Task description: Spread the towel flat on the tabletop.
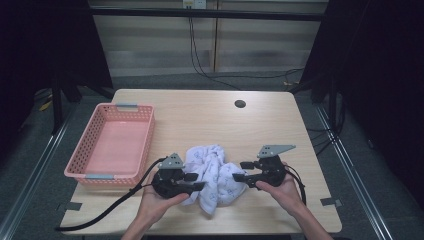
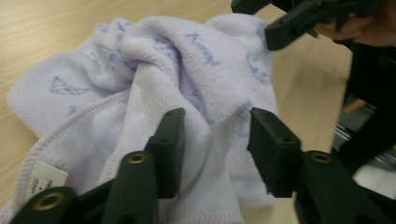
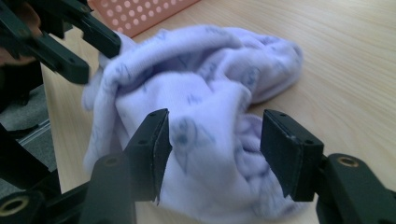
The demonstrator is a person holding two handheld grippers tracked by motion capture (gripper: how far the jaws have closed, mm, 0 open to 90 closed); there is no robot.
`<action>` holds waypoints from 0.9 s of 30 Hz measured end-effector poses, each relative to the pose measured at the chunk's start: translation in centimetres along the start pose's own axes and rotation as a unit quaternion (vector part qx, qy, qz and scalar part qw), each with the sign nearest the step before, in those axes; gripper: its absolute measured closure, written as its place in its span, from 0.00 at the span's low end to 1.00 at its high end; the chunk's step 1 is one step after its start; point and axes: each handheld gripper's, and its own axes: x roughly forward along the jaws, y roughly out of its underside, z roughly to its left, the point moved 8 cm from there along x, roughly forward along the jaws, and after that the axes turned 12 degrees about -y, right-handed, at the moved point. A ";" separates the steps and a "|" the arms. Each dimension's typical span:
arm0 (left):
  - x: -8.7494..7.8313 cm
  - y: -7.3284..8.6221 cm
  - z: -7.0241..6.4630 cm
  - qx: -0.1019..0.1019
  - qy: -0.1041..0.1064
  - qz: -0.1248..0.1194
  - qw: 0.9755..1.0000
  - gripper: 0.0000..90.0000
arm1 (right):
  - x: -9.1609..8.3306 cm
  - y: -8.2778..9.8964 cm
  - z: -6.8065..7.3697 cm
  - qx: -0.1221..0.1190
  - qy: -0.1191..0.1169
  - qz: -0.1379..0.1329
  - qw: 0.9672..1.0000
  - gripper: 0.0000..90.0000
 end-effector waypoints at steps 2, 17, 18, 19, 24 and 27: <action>1.2 0.0 0.1 -0.015 0.010 -0.001 1.000 0.35 | 1.6 -0.1 -0.2 0.002 -0.006 0.009 1.000 0.44; 0.0 -0.6 2.4 -0.051 0.019 -0.038 0.998 0.91 | -1.8 1.0 -3.5 0.025 0.043 -0.007 0.999 0.86; 0.0 -0.6 2.4 -0.051 0.019 -0.038 0.998 0.91 | -1.8 1.0 -3.5 0.025 0.043 -0.007 0.999 0.86; -0.1 -0.8 2.1 -0.050 0.022 -0.043 0.998 0.91 | -2.4 0.8 -3.6 0.029 0.034 -0.018 0.999 0.86; -0.5 -2.2 0.8 -0.039 0.036 -0.057 0.997 0.91 | -4.5 -0.9 -4.1 0.023 0.047 -0.046 0.998 0.83; -0.6 -3.2 0.1 -0.029 0.041 -0.060 0.997 0.91 | -5.4 -1.4 -4.3 0.025 0.050 -0.064 0.996 0.86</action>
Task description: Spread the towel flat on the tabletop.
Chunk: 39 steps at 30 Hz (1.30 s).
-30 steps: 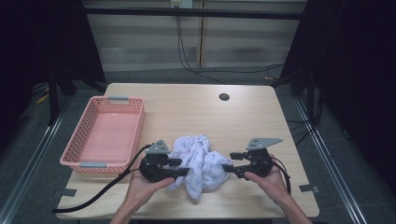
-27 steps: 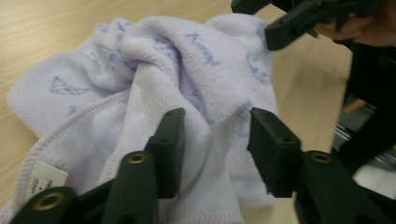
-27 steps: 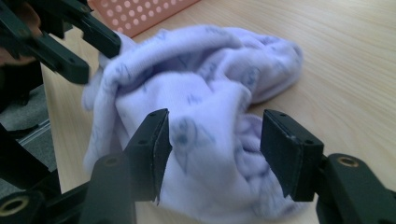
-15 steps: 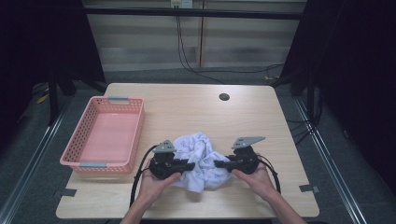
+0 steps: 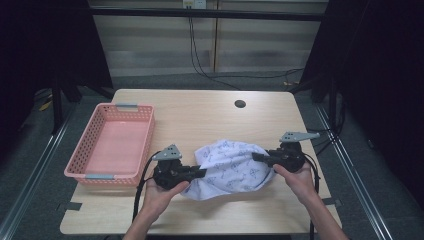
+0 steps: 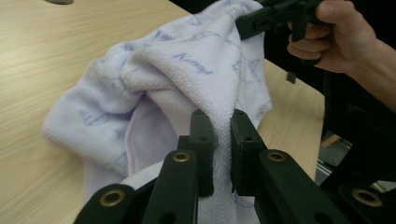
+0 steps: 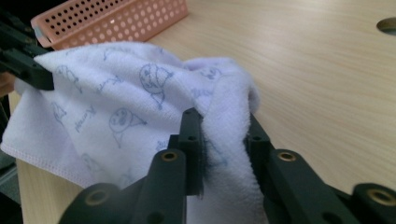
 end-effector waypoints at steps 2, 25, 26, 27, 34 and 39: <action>0.1 -0.9 0.0 0.005 -0.003 -0.003 1.000 0.91 | -0.3 -0.7 0.0 -0.004 0.009 -0.010 1.000 0.88; -6.1 -12.7 -0.6 0.031 -0.024 -0.131 0.991 0.88 | -1.9 -17.3 0.9 -0.066 -0.014 -0.115 0.991 0.91; -5.8 -12.0 -0.7 0.026 -0.016 -0.122 0.992 0.88 | -1.9 -17.3 0.9 -0.066 -0.014 -0.115 0.991 0.91; -5.3 -11.1 -0.9 0.026 -0.013 -0.110 0.994 0.87 | -1.1 -15.2 0.5 -0.060 -0.010 -0.087 0.994 0.91; 0.3 -3.1 -1.5 0.011 0.014 -0.012 1.000 0.70 | 1.6 -7.1 -2.2 -0.014 0.004 -0.034 0.999 0.91; 0.2 -2.6 -1.3 0.010 0.024 -0.024 0.999 0.47 | 1.7 -2.8 -4.5 0.019 0.012 -0.012 1.000 0.90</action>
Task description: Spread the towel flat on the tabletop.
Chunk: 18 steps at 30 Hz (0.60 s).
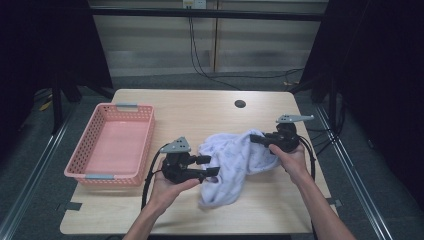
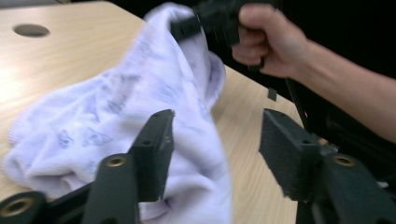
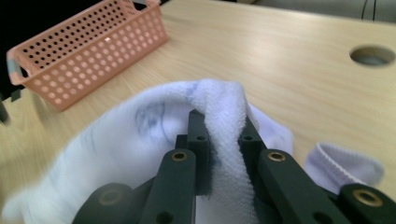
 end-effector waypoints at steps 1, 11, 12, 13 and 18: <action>-0.2 -0.1 0.3 -0.005 -0.002 -0.003 1.000 0.46 | -0.2 0.4 -0.4 0.001 0.004 0.002 1.000 0.89; 2.7 6.2 3.0 -0.021 -0.006 0.051 0.998 0.58 | -2.4 1.8 -2.1 0.023 0.052 0.008 0.998 0.53; 3.3 7.1 3.0 -0.007 -0.012 0.075 0.997 0.58 | -2.7 1.7 -1.9 0.020 0.054 0.011 0.998 0.50; 3.6 7.4 2.9 -0.004 -0.009 0.083 0.996 0.56 | -3.1 1.3 -1.4 0.016 0.057 0.012 0.998 0.44; 4.7 8.8 1.5 0.012 0.017 0.118 0.993 0.60 | -3.9 0.7 1.8 -0.006 0.041 0.013 0.999 0.37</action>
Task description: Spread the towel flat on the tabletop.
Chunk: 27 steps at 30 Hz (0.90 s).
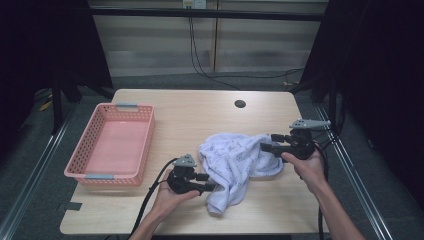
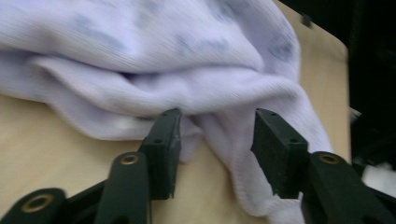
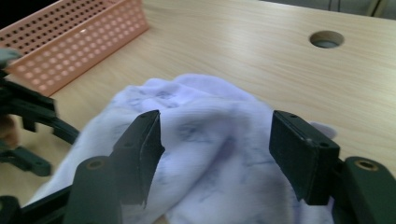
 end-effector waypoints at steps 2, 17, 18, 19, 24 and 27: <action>0.7 0.6 -0.9 0.014 0.006 0.016 1.000 0.76 | 0.0 0.3 1.6 -0.011 -0.013 0.001 1.000 0.36; -0.4 -0.6 4.6 -0.078 -0.072 -0.022 0.994 0.65 | 6.0 8.5 9.3 -0.035 -0.085 0.080 0.993 0.48; 0.1 -0.7 4.6 -0.077 -0.072 -0.019 0.994 0.55 | 7.4 9.2 8.3 -0.032 -0.070 0.102 0.992 0.47; 0.4 -0.7 4.6 -0.075 -0.075 -0.018 0.994 0.55 | 7.4 9.2 8.3 -0.032 -0.070 0.102 0.992 0.47; 1.8 -0.7 4.2 -0.055 -0.082 -0.011 0.995 0.77 | 7.4 9.0 6.7 -0.033 -0.053 0.098 0.993 0.95; 1.4 -1.1 3.8 -0.067 -0.071 -0.026 0.995 0.91 | 5.4 7.9 5.3 -0.017 -0.037 0.064 0.997 0.97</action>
